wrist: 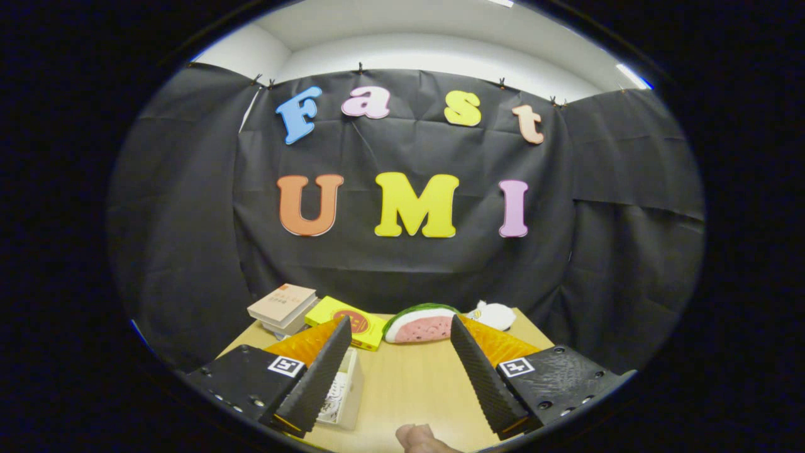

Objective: Open the storage box then place both shoes into the box .Put the left shoe in first, then the right shoe, with the right side of both shoes facing outward in a uniform manner.

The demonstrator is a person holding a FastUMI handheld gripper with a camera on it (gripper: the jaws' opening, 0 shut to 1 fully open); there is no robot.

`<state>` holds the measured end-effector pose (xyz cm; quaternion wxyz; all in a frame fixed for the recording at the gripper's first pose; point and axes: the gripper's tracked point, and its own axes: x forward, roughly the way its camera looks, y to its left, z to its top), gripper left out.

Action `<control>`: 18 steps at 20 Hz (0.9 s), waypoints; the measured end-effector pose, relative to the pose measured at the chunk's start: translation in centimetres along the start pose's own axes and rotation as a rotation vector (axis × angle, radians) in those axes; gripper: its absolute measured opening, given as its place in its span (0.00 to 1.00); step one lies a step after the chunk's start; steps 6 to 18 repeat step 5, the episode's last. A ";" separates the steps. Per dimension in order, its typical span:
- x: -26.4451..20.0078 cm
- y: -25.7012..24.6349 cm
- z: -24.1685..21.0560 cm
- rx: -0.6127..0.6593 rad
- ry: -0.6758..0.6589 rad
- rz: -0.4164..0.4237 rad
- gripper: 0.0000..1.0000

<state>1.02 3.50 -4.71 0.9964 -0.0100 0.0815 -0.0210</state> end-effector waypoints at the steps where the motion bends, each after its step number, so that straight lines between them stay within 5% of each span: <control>1: -0.3 -0.3 0.8 -0.003 -0.018 -0.007 0.96; 18: -1.2 -1.3 2.3 -0.009 -0.055 -0.031 0.96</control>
